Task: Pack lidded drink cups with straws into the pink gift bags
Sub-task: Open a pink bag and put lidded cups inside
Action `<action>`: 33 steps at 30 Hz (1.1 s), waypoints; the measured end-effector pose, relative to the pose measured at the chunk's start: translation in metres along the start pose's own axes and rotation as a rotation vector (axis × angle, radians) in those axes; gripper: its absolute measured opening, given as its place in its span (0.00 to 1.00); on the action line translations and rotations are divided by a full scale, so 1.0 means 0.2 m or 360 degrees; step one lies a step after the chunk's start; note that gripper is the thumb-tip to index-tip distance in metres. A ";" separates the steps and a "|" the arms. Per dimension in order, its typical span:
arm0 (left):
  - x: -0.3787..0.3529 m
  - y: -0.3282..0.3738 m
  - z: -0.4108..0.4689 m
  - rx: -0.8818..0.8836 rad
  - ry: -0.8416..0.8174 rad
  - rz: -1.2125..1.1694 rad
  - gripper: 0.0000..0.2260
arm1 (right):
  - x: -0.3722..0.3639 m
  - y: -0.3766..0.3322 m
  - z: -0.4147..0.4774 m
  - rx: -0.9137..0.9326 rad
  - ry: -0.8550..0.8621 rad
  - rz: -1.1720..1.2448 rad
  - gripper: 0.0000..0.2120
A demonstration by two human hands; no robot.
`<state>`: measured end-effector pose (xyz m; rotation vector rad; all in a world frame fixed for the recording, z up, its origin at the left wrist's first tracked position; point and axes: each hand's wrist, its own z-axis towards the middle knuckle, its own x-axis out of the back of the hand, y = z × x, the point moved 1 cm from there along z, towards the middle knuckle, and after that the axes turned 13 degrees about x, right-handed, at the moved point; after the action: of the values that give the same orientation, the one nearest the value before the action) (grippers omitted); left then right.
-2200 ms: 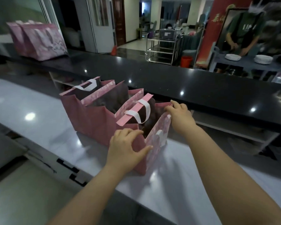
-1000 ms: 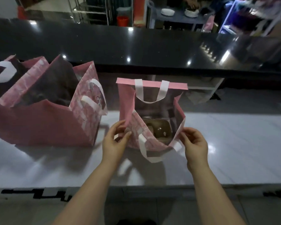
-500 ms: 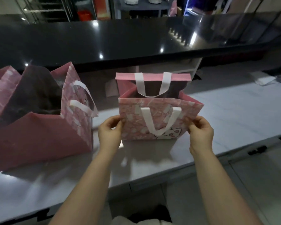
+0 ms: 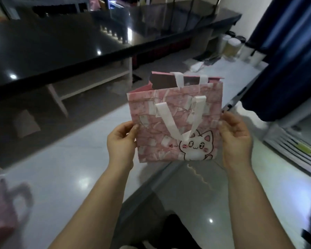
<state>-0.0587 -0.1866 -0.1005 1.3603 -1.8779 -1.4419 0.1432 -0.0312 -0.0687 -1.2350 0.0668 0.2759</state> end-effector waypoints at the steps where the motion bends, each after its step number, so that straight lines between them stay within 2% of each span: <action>1: -0.07 -0.03 0.01 0.0001 -0.0011 0.0030 0.06 | 0.06 0.03 0.01 -0.0037 0.0038 -0.0007 0.13; 7: -0.54 -0.21 0.11 -0.0014 -0.0045 0.0122 0.07 | 0.35 0.18 0.26 -0.0169 0.0402 0.0107 0.12; 12: -1.06 -0.31 0.19 -0.0046 -0.0063 0.0063 0.10 | 0.58 0.27 0.66 -0.0243 0.0521 0.0111 0.08; 17: -1.52 -0.30 0.32 -0.0065 -0.0048 0.0026 0.09 | 0.76 0.30 1.13 -0.0161 0.0475 0.0005 0.07; 21: -1.77 -0.29 0.48 -0.0108 0.0026 0.0011 0.06 | 0.79 0.37 1.50 -0.0117 0.0304 -0.0008 0.07; 26: -2.00 -0.27 0.66 -0.0204 0.0127 -0.0053 0.12 | 0.72 0.54 1.87 -0.0148 0.0210 0.0135 0.09; 31: -2.16 -0.21 1.01 -0.0296 0.0284 -0.0161 0.10 | 0.54 0.73 2.20 -0.0191 0.0088 0.0190 0.10; 33: -2.23 -0.20 1.14 -0.0349 0.0359 -0.0185 0.13 | 0.46 0.80 2.31 -0.0176 0.0026 0.0152 0.10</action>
<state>-0.0223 0.3150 -0.1205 1.4748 -1.4764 -1.4339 0.1469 0.4671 -0.0812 -1.3463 0.1260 0.3563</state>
